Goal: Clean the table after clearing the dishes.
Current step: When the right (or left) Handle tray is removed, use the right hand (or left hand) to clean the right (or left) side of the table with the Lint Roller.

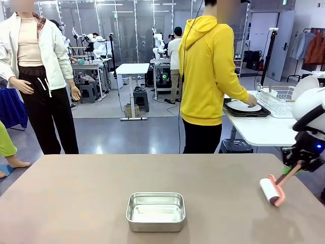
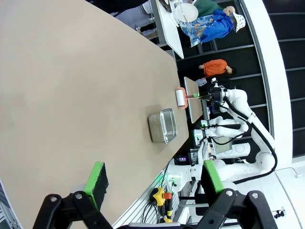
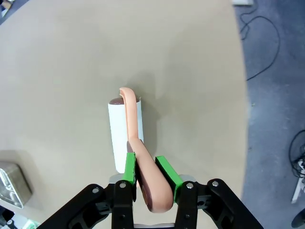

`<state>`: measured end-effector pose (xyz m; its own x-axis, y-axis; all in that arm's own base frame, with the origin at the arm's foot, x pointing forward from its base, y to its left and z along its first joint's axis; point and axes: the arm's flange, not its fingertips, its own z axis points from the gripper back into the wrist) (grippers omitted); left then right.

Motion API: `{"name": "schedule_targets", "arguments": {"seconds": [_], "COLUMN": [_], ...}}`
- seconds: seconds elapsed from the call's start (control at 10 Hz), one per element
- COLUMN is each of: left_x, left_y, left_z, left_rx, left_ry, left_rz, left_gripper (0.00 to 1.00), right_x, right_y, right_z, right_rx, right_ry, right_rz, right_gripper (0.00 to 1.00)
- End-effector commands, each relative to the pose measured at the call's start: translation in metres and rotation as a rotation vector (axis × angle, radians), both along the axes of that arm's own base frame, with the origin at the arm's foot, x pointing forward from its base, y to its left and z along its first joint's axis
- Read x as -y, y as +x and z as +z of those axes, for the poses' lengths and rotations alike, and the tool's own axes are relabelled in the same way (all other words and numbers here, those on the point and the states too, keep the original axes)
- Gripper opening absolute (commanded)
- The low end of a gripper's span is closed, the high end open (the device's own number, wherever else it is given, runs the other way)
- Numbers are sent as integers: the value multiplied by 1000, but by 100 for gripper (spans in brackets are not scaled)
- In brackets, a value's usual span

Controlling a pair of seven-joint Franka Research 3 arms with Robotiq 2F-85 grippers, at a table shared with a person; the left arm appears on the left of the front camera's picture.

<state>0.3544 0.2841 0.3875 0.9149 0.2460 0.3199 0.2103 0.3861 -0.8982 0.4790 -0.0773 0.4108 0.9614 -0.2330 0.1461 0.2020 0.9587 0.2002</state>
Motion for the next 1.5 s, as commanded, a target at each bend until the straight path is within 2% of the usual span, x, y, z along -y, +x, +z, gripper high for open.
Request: {"name": "schedule_targets", "arguments": {"seconds": [0.0, 0.3, 0.8, 0.9, 1.0, 1.1, 1.4], "left_x": [0, 0, 0, 0, 0, 0, 0], "left_y": [-3, -3, -3, -3, -3, -3, -3], "left_z": [5, 5, 5, 5, 5, 5, 5], "left_rx": [-11, -11, -11, -11, -11, -11, -11], "left_ry": [-3, -3, -3, -3, -3, -3, -3], "left_rz": [7, 7, 7, 7, 7, 7, 7], "left_gripper": [100, 100, 100, 100, 100, 100, 100], "right_x": [10, -3, -33, -43, -55, -31, -31], "right_y": [-12, -25, -90, -95, -95, -86, -86], "right_z": [-8, 26, 96, 104, 101, 104, 104], "right_rx": [-62, -2, 84, 99, 73, 96, 96], "right_ry": [-67, -98, -239, -231, -239, -214, -214], "right_rz": [5, 51, 67, 68, 105, 100, 100], "right_gripper": [24, 24, 24, 24, 24, 24, 24]}}
